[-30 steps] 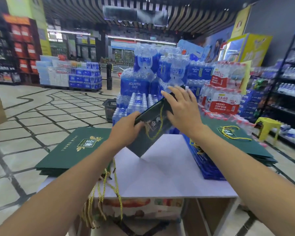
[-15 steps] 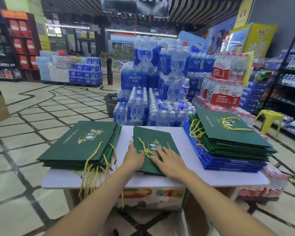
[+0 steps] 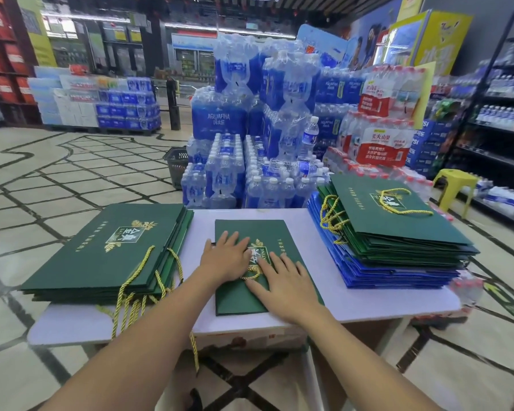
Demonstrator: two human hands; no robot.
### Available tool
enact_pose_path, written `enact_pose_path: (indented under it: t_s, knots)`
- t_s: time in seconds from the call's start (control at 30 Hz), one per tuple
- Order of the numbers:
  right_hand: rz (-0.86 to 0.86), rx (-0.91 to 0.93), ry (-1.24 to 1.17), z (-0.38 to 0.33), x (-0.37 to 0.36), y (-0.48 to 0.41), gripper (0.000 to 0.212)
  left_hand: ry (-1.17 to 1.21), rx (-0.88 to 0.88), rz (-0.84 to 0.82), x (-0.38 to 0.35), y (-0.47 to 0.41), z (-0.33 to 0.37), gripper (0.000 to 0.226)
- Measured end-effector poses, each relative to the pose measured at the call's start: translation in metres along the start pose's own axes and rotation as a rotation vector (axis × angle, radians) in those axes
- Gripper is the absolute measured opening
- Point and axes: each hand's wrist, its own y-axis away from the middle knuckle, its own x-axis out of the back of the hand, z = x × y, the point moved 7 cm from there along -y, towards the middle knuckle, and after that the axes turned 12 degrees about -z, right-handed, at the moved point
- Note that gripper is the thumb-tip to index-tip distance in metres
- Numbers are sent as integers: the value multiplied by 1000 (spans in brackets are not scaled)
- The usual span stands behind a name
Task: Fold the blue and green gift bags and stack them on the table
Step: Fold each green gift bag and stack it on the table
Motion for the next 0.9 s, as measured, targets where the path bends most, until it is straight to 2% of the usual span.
enact_pose_path:
  t_s: [0.2, 0.37, 0.5, 0.63, 0.77, 0.9]
  knots:
    - [45, -25, -5, 2, 2, 0, 77, 7, 1, 86, -1, 1, -1, 57]
    - [166, -231, -126, 19, 7, 8, 77, 156, 176, 203, -2, 37, -14, 72]
    - [186, -225, -206, 20, 14, 4, 67, 174, 91, 211, -11, 62, -7, 61]
    - [221, -220, -445, 26, 29, 3, 50, 465, -23, 290, -9, 71, 6, 52]
    - [289, -177, -745, 35, 49, 5, 37, 868, -17, 381, -7, 81, -9, 55]
    - [378, -71, -742, 20, 86, 4, 31, 1203, -97, 498, 14, 96, -16, 60]
